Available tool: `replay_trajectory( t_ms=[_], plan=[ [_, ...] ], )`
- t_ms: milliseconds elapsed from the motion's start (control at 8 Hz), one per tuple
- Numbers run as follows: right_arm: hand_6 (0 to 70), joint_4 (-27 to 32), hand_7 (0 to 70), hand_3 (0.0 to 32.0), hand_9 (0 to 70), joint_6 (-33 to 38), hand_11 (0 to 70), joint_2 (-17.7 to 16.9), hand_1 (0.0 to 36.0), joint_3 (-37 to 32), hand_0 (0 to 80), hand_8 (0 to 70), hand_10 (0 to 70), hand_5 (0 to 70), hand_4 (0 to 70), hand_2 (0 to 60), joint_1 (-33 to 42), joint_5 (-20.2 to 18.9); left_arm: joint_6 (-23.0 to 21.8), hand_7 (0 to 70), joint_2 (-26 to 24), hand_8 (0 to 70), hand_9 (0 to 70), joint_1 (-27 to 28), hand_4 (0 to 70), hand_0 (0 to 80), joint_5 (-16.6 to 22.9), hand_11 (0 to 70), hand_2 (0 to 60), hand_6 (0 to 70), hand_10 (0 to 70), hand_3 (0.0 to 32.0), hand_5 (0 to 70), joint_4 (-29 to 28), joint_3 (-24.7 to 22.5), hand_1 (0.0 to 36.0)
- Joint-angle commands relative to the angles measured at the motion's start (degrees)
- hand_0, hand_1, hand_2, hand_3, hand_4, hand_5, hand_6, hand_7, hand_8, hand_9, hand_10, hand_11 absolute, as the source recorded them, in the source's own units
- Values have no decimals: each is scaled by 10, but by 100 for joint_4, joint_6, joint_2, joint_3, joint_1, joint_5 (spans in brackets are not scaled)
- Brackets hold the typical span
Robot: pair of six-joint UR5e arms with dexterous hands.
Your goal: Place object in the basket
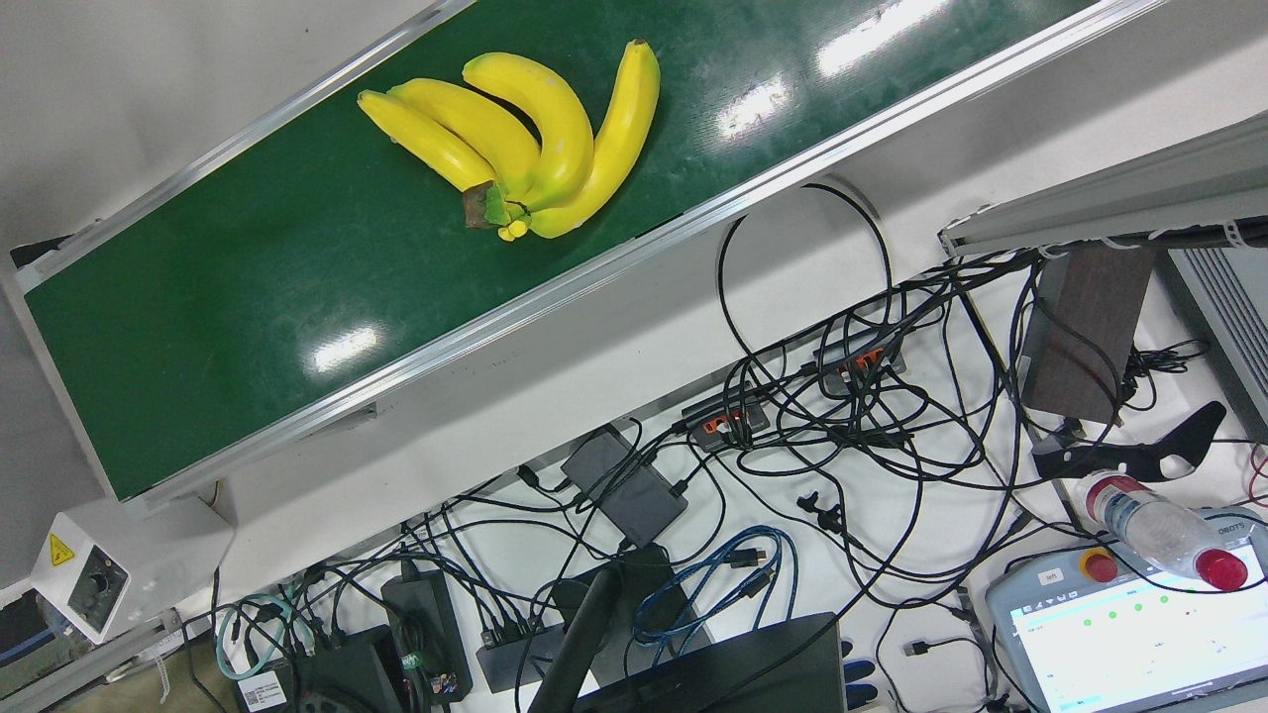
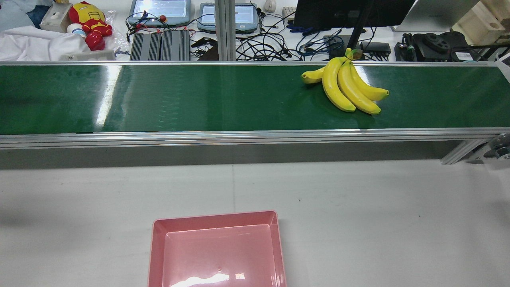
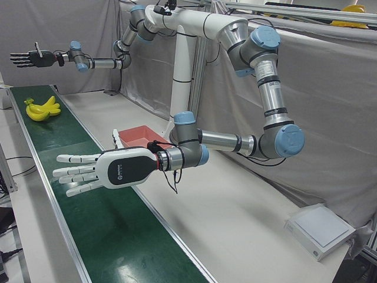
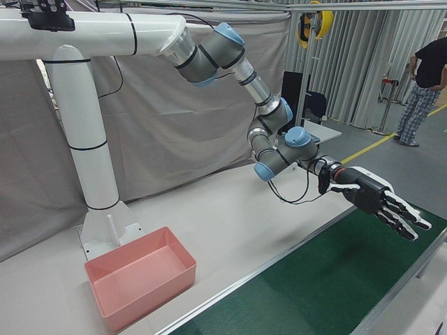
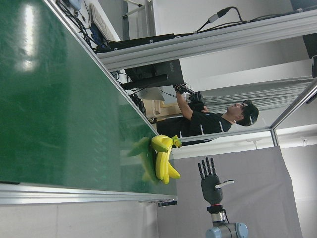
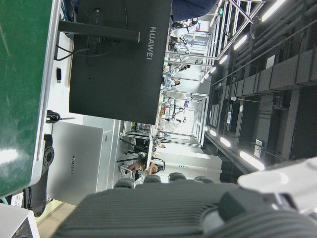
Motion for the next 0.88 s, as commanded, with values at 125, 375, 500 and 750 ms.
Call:
replay_trajectory(
  t_ms=[125, 375, 500, 750],
  plan=[
    [0, 0, 0, 0, 0, 0, 0, 0, 0, 0, 0, 0, 0, 0, 0, 0, 0, 0, -12, 52, -21, 103, 79, 10, 95, 485, 0, 24, 0, 4, 11, 54, 134, 9, -18, 49],
    [0, 0, 0, 0, 0, 0, 0, 0, 0, 0, 0, 0, 0, 0, 0, 0, 0, 0, -12, 52, -21, 99, 81, 1, 97, 485, 0, 29, 0, 6, 14, 50, 136, 9, -9, 54],
    [0, 0, 0, 0, 0, 0, 0, 0, 0, 0, 0, 0, 0, 0, 0, 0, 0, 0, -82, 52, -12, 104, 80, -7, 91, 484, 0, 27, 0, 5, 13, 54, 138, 9, -18, 50],
    [0, 0, 0, 0, 0, 0, 0, 0, 0, 0, 0, 0, 0, 0, 0, 0, 0, 0, -83, 53, -3, 103, 81, -34, 87, 484, 0, 28, 0, 4, 13, 62, 136, 9, -27, 52]
  ],
)
